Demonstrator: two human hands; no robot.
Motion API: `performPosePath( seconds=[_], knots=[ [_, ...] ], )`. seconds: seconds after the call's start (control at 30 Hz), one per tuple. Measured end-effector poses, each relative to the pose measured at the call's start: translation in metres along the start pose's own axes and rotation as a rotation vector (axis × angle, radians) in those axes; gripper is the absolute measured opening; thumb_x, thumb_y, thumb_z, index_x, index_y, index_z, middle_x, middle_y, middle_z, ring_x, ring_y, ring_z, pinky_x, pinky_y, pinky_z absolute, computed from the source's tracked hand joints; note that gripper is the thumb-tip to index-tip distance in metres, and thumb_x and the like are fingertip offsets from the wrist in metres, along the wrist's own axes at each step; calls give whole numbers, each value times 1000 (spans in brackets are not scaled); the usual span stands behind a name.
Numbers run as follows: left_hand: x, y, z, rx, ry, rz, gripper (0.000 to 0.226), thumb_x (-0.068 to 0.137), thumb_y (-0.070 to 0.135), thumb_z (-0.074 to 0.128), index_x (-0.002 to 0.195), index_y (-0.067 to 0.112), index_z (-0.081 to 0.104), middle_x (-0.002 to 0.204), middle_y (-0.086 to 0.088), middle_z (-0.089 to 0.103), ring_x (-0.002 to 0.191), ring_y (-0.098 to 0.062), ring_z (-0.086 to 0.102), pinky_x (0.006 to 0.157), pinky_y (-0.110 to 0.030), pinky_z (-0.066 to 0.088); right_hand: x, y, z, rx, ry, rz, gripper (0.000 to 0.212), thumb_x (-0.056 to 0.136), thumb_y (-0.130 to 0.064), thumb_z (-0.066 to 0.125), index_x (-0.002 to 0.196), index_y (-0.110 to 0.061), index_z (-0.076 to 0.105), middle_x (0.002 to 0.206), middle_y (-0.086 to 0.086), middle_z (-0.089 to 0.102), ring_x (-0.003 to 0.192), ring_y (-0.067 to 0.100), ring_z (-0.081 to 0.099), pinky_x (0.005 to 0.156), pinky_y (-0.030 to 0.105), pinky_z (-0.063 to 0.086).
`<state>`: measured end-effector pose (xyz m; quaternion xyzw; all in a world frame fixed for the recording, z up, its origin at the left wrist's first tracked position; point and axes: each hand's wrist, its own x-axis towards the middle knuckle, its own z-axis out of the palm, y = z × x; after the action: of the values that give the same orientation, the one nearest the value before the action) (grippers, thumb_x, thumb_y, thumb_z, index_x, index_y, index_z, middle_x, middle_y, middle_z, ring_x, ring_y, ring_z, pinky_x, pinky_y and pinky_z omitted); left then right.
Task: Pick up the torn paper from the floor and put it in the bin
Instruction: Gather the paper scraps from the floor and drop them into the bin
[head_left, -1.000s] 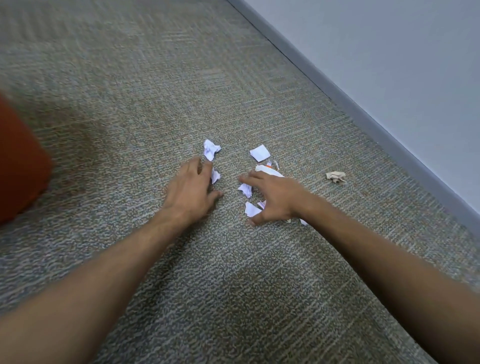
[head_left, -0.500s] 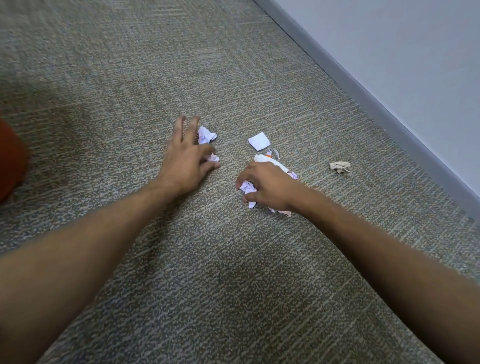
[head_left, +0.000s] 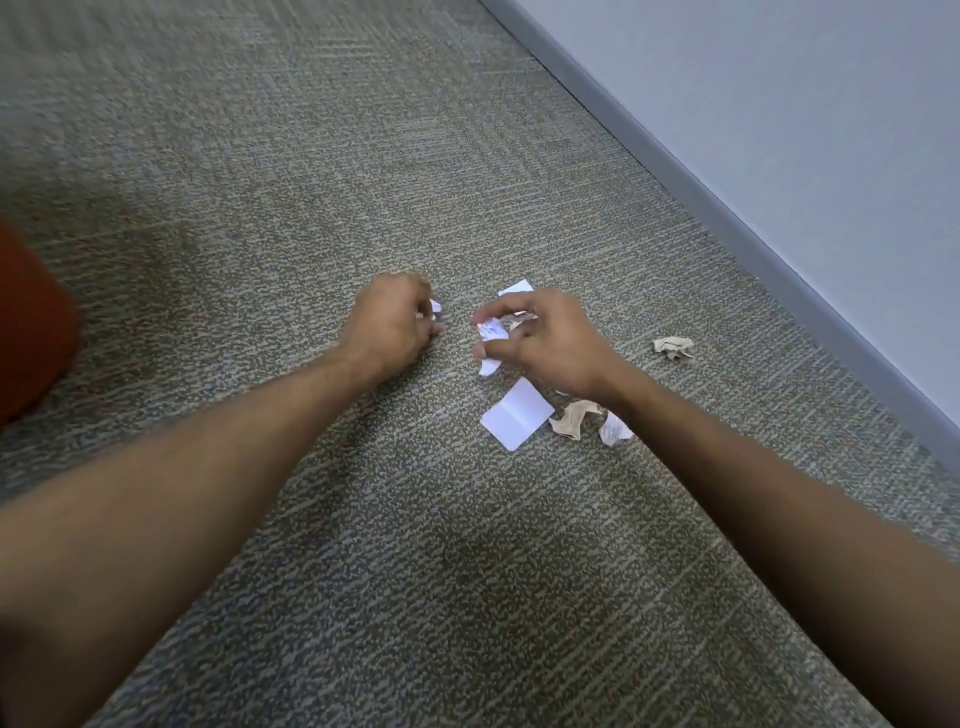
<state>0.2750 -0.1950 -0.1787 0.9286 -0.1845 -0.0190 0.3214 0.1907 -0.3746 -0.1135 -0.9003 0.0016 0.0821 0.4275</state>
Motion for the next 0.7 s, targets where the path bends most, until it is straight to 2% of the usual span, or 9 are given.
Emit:
performPosePath(
  seconds=[0.03, 0.1, 0.13, 0.2, 0.27, 0.33, 0.4, 0.6, 0.7],
  knots=[
    [-4, 0, -6, -2, 5, 13, 6, 83, 17, 76, 85, 13, 71, 104, 3, 69, 82, -11, 60, 74, -22, 43, 1, -4, 0, 47, 21, 9, 26, 80, -15, 80, 103, -12, 72, 44, -8, 48, 37, 4, 32, 43, 14, 26],
    [-9, 0, -21, 20, 40, 66, 3, 82, 13, 74, 80, 11, 71, 102, -3, 72, 81, -18, 64, 76, -31, 50, 2, -17, -1, 110, 71, -2, 26, 78, -12, 81, 103, -10, 73, 51, -12, 60, 44, 12, 43, 47, 13, 37],
    [-12, 1, -32, 21, 65, 88, 2, 80, 11, 73, 79, 9, 72, 100, -6, 73, 82, -22, 66, 78, -35, 53, 3, -25, 0, 139, 91, -14, 27, 78, -11, 82, 103, -8, 73, 64, -14, 68, 50, 18, 53, 51, 14, 46],
    [-19, 6, -58, -5, 123, 120, 6, 78, 11, 75, 81, 6, 74, 100, -9, 73, 88, -25, 68, 81, -38, 55, 6, -41, 0, 186, 117, -39, 29, 78, -10, 82, 105, -6, 72, 99, 0, 73, 68, 32, 70, 64, 21, 58],
    [-27, 15, -88, -38, 184, 141, 13, 78, 14, 78, 84, 3, 75, 106, -10, 73, 96, -25, 67, 85, -38, 55, 8, -61, 0, 205, 139, -77, 30, 78, -11, 81, 107, -7, 72, 115, 8, 69, 79, 30, 74, 69, 25, 60],
    [-37, 22, -119, -58, 232, 152, 15, 79, 15, 79, 87, 3, 76, 114, -8, 70, 100, -24, 67, 86, -38, 55, 9, -84, 2, 231, 160, -117, 30, 78, -12, 81, 106, -8, 73, 116, 9, 69, 77, 21, 74, 70, 26, 60],
    [-48, 26, -151, -78, 287, 163, 14, 79, 15, 79, 87, 3, 77, 116, -6, 69, 95, -23, 68, 84, -39, 56, 9, -112, 3, 273, 183, -148, 29, 78, -12, 81, 106, -9, 73, 114, 9, 70, 78, 15, 73, 71, 27, 60],
    [-94, 45, -255, -4, 493, 220, 18, 84, 21, 76, 95, 7, 77, 116, -5, 70, 97, -16, 66, 83, -31, 57, 6, -214, 13, 303, 184, -326, 34, 78, -15, 82, 110, -8, 72, 107, 6, 73, 88, 14, 73, 73, 25, 59],
    [-118, 38, -306, 72, 591, 216, 19, 83, 23, 77, 95, 8, 77, 113, -5, 71, 94, -17, 67, 83, -28, 55, 8, -266, 27, 317, 162, -434, 34, 78, -13, 82, 110, -5, 72, 99, 5, 71, 84, 12, 70, 69, 22, 57]
  ],
)
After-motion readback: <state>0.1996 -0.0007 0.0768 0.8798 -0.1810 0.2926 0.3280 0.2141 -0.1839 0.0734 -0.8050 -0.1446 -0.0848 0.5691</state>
